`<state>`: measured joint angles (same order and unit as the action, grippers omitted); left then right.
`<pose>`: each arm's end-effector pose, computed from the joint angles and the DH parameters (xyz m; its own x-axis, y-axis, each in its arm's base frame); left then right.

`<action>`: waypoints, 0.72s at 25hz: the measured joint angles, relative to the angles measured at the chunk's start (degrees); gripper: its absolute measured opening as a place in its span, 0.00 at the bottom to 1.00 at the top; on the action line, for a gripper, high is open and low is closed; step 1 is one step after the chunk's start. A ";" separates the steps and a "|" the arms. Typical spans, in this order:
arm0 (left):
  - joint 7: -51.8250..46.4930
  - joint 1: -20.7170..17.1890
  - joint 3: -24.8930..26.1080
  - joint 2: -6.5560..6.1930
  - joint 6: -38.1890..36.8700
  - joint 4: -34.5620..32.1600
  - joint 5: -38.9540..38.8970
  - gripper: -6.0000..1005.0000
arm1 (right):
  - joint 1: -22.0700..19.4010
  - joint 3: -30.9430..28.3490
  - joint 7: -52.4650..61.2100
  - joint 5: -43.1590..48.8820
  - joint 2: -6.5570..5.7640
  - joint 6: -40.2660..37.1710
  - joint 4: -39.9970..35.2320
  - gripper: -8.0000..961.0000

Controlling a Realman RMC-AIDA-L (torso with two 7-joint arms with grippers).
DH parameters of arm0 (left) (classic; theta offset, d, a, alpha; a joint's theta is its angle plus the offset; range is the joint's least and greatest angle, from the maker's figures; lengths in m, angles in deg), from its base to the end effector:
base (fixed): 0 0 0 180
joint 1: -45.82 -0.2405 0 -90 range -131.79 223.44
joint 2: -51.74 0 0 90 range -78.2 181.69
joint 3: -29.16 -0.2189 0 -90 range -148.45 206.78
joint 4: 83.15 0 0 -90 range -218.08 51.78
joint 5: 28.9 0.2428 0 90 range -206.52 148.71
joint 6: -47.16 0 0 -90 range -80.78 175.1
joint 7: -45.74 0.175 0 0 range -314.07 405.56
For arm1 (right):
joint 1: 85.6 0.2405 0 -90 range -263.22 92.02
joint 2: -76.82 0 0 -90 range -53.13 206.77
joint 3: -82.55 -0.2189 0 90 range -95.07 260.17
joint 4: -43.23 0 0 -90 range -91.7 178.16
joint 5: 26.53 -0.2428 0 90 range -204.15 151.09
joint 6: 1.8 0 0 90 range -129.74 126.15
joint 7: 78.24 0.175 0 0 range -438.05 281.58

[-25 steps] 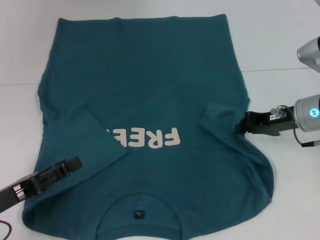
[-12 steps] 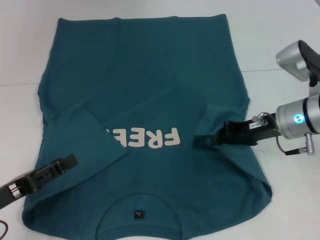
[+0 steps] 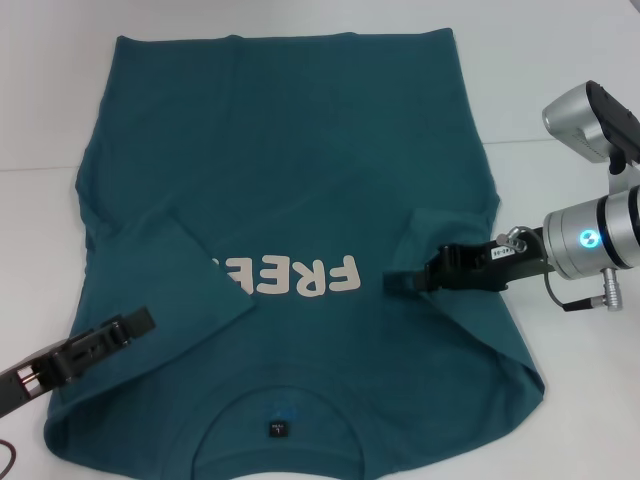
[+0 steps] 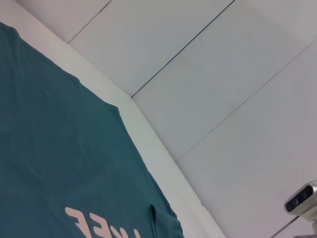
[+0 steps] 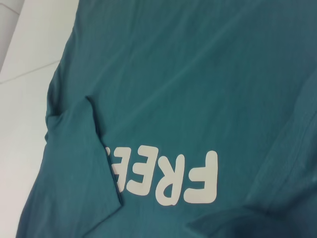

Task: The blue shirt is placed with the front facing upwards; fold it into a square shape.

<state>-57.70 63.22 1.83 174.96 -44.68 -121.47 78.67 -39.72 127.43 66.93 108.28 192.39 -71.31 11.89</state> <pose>-0.2997 0.3000 0.0152 0.1799 0.6421 0.7453 0.8815 -0.4415 0.1675 0.2370 0.4231 -0.0280 0.1991 -0.9283 -0.3139 -0.9793 -0.1765 -0.0990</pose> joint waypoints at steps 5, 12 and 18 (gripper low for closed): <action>0.00 0.01 0.00 0.00 0.06 0.00 0.00 0.87 | 0.30 0.12 -2.93 0.00 -0.21 -1.77 0.05 0.17; -0.08 -0.01 0.00 -0.06 0.09 0.00 0.00 0.87 | 0.77 -0.41 -7.75 -1.22 -0.65 -6.45 -0.62 0.31; -2.71 -0.07 -0.24 -0.71 -0.61 0.00 0.51 0.87 | -1.49 -0.54 -8.72 -5.78 -2.31 -9.62 -2.21 0.54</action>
<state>-60.41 63.14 1.59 174.25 -45.29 -121.47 79.18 -41.21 126.89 58.22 102.50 190.08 -80.92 9.68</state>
